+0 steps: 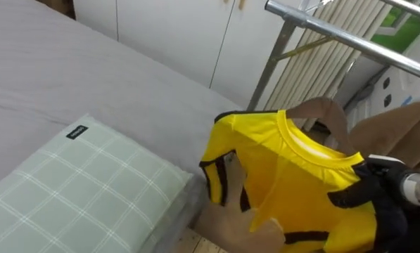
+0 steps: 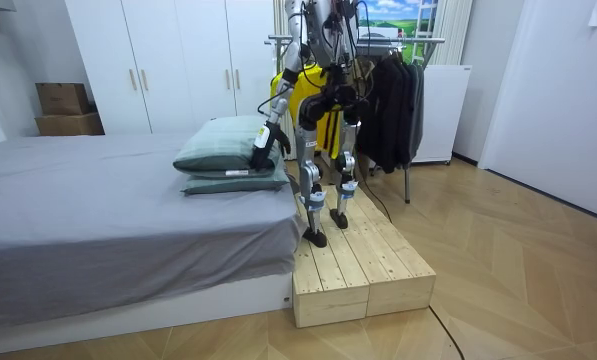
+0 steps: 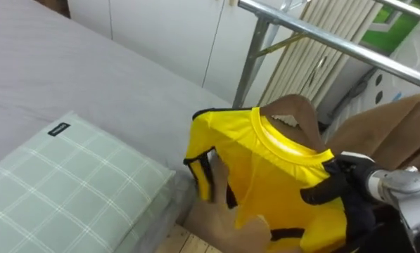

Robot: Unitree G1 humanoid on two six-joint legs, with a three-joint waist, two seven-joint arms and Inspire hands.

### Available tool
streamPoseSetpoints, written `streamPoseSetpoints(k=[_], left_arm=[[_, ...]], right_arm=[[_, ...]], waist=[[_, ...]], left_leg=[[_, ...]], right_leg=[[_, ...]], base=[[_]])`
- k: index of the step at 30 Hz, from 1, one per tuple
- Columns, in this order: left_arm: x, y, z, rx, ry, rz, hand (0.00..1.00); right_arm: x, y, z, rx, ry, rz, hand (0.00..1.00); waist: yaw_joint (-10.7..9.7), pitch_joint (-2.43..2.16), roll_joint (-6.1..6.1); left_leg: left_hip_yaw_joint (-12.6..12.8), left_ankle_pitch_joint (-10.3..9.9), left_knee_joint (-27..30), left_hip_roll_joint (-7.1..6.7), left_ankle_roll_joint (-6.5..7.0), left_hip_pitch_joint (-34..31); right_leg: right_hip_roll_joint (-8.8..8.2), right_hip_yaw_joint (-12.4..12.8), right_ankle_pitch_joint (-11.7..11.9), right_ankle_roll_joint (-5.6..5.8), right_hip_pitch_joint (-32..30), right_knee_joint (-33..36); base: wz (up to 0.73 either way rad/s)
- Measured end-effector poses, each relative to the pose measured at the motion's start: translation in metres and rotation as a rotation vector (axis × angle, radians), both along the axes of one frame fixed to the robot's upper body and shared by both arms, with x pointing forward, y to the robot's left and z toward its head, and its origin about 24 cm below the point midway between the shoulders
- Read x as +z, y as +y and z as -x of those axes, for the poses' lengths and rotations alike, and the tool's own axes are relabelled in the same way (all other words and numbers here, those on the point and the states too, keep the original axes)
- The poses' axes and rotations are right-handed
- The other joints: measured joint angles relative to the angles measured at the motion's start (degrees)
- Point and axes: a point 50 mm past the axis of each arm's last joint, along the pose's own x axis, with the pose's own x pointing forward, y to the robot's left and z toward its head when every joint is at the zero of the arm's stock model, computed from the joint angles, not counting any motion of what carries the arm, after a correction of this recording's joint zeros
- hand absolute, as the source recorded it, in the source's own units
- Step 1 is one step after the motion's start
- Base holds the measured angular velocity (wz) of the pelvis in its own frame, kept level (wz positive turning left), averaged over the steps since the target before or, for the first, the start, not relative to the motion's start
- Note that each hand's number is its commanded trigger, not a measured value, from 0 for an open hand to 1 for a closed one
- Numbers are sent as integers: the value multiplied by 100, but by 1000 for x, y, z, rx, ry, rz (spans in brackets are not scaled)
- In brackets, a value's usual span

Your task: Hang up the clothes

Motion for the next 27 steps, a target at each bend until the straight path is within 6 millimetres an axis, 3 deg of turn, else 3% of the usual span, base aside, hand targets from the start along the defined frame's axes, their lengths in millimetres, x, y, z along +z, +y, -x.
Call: streamPoseSetpoints(k=[11,23,27], left_arm=[[0,-1,5,-8,13,-1,0],[-2,-4,10,-18,32,14,0],[-2,-5,21,-20,46,13,0]], right_arm=[[6,-6,-3,-24,-37,135,100],[29,-24,-6,-99,-139,234,100],[46,-25,-15,-149,-237,279,100]], waist=[[-22,-3,-2],[-36,-27,88],[-158,-45,108]], left_leg=[[7,-11,-11,16,-8,-4],[-1,-10,-29,10,-9,18],[4,-9,-24,8,-10,27]], right_leg=[[-1,-41,1,-1,5,4],[-4,-49,17,-19,30,9],[0,-44,18,-19,32,3]], base=[[0],[0],[0]])
